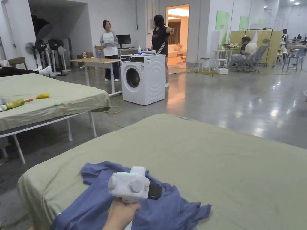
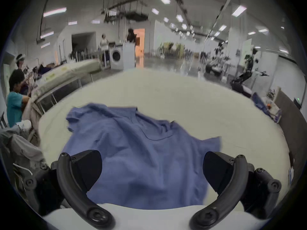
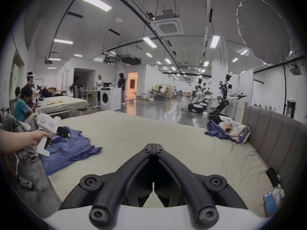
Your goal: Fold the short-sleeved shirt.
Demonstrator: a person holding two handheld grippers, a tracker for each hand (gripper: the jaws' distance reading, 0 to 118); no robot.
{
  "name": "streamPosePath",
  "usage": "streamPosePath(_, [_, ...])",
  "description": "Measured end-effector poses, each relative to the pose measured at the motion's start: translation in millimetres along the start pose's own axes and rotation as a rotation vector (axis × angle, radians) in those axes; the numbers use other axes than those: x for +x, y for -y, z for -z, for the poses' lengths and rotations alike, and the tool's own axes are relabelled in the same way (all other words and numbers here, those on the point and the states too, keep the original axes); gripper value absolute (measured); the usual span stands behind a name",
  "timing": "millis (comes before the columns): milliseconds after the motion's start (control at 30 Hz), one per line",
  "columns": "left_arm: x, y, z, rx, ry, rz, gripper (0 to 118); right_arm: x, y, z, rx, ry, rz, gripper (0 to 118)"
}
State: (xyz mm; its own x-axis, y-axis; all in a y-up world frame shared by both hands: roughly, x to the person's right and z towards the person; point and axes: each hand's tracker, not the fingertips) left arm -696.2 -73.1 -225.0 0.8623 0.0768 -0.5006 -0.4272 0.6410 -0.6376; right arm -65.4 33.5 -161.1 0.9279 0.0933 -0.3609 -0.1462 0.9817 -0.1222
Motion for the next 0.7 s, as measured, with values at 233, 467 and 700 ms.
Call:
streamPosePath(233, [-6.8, 39.1, 27.0, -0.092, -0.117, -0.151, 50, 25.9, 26.1, 34.9, -0.084, 0.086, 0.035, 2])
streamPosePath(467, [-25.7, 45.3, -18.2, 0.134, -0.043, -0.214, 1, 7.0, 27.6, 31.4, -0.105, 0.034, 0.028, 2])
streamPosePath(700, [17.3, 11.1, -209.7, 0.351, 0.365, -0.055, 1, 19.0, 6.3, -7.4, -0.054, 0.042, 0.01, 2])
